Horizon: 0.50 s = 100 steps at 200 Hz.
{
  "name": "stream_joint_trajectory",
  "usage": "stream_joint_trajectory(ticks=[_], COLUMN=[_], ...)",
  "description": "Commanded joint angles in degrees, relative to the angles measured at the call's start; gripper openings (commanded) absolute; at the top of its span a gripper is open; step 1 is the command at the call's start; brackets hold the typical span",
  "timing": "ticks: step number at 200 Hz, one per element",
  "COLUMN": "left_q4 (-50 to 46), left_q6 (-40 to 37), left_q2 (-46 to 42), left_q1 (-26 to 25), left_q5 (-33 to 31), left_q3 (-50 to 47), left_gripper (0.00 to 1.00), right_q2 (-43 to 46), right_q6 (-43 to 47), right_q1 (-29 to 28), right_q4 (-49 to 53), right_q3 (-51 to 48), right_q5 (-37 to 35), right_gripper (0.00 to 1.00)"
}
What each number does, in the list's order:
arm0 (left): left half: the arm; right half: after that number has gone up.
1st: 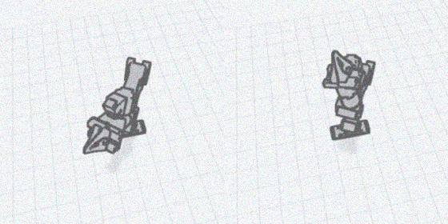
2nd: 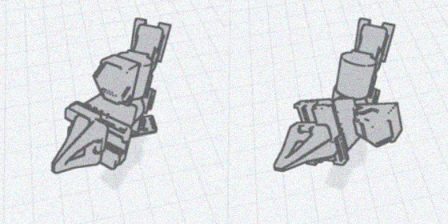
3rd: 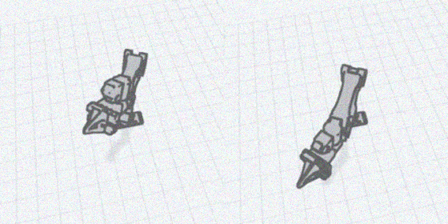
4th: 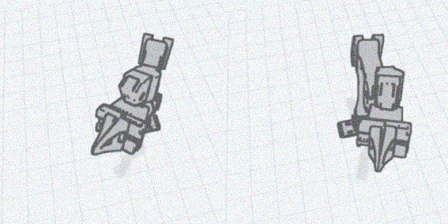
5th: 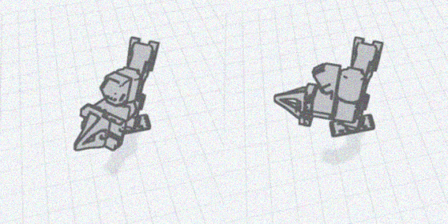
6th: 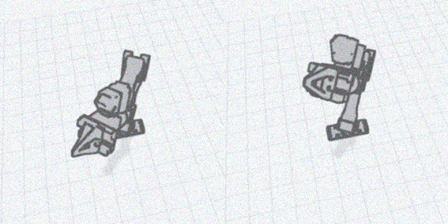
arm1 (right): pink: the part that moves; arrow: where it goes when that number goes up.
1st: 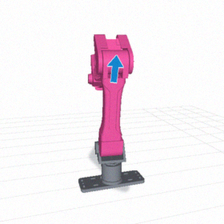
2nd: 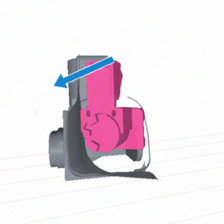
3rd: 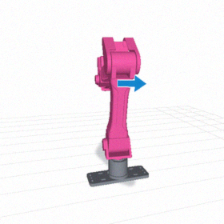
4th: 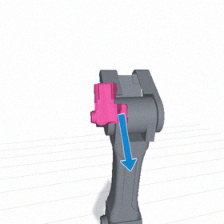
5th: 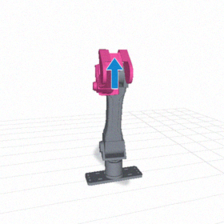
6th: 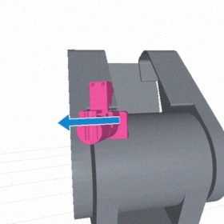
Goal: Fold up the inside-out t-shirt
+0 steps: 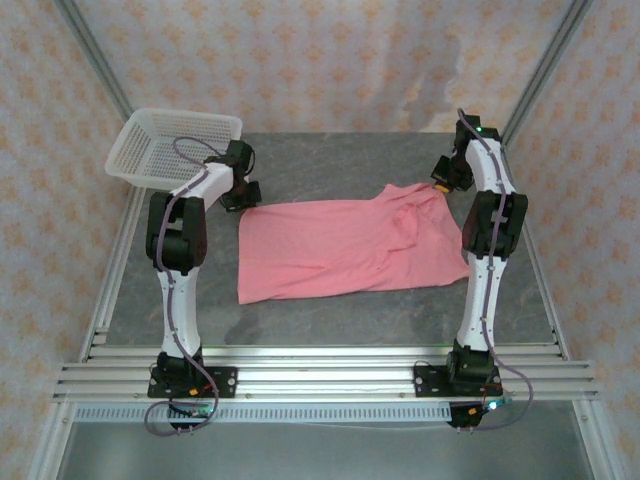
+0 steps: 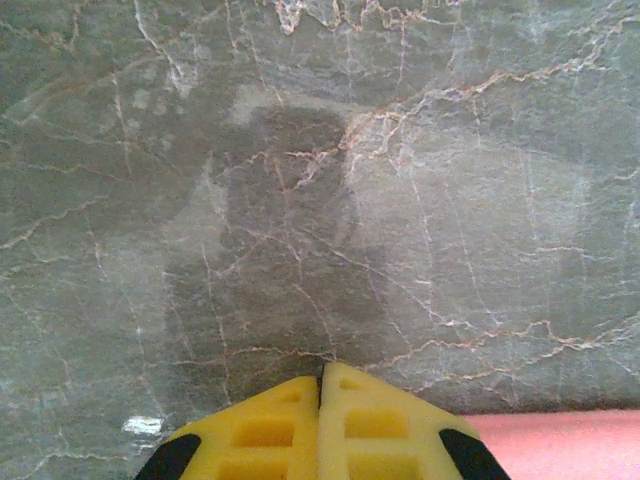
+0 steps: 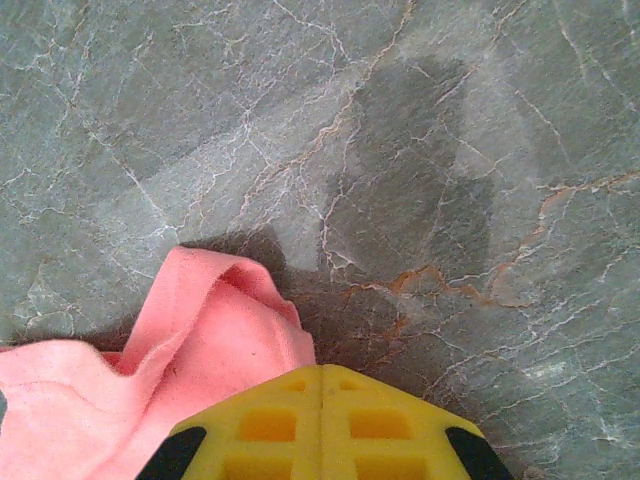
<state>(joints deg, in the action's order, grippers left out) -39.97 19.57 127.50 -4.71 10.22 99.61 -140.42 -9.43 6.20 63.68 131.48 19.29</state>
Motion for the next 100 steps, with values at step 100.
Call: stream_joint_trajectory(ticks=[100], left_q4=[4.39], left_q6=[10.74], left_q2=[-21.22], left_q1=[5.0], left_q5=[5.78], left_q3=[-17.45], left_gripper=[0.0], right_q2=[14.94], right_q6=[-1.49], right_q1=[1.42], right_q4=[-6.64], right_q3=[-19.12], right_q5=[-2.07], right_gripper=[0.0])
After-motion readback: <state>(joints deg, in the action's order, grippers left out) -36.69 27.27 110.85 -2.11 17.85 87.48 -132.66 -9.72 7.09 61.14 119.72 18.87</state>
